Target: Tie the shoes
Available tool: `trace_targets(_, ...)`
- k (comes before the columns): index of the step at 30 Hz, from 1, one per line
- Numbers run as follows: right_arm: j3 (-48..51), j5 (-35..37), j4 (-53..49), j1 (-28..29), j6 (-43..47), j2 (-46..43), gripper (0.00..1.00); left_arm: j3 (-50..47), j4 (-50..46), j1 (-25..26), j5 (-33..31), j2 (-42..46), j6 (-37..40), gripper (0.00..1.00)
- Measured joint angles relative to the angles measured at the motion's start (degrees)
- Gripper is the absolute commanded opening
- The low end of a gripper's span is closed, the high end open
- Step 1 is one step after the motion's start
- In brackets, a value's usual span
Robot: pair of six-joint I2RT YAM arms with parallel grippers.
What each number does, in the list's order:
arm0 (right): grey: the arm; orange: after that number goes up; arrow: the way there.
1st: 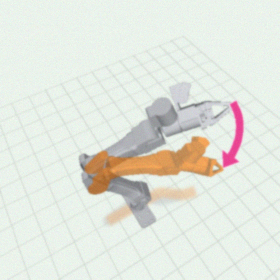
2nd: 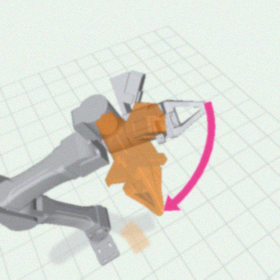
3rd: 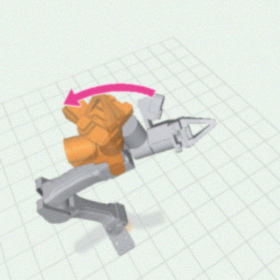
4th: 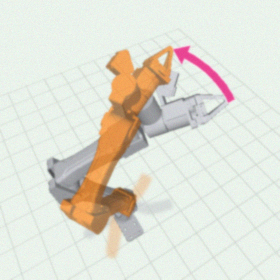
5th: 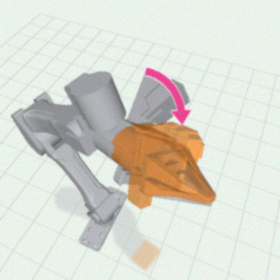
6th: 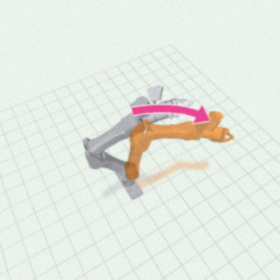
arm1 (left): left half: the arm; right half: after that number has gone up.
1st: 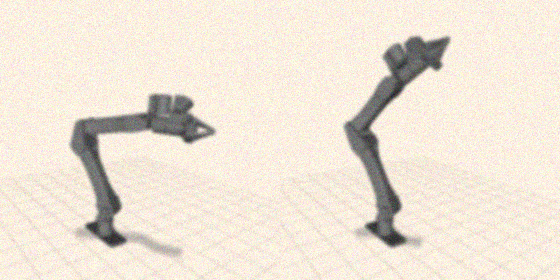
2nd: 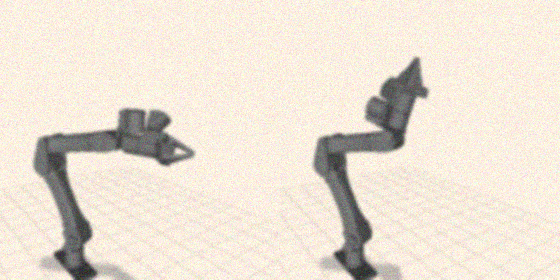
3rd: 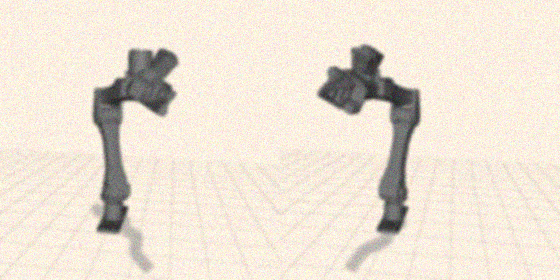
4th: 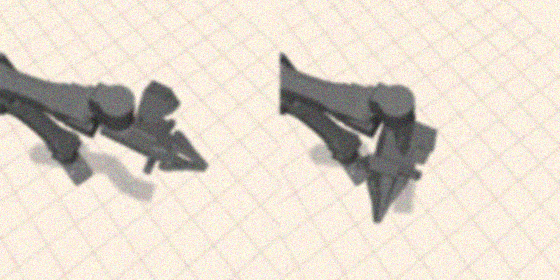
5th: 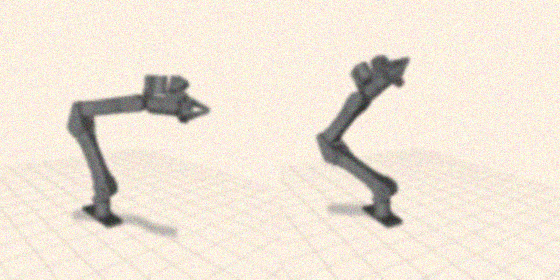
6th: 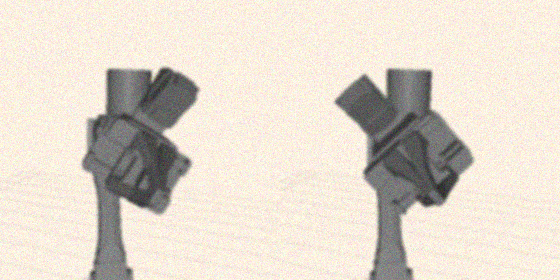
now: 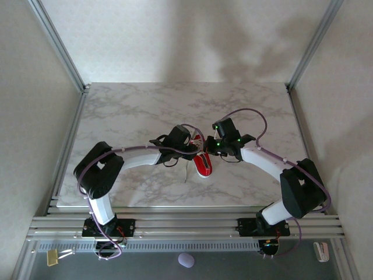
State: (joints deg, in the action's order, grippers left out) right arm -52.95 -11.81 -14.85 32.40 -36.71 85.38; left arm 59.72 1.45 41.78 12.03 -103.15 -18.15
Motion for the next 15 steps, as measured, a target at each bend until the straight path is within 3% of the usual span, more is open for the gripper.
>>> trace_targets(12, -0.4, -0.2, 0.0, 0.1, 0.0, 0.0, 0.00, 0.5, 0.0, 0.0, 0.2, -2.3, 0.0, 0.24)
trace_targets(15, -0.4, -0.2, 0.0, 0.1, 0.0, 0.0, 0.00, 0.6, 0.1, 0.0, 0.0, -2.8, 0.0, 0.20)
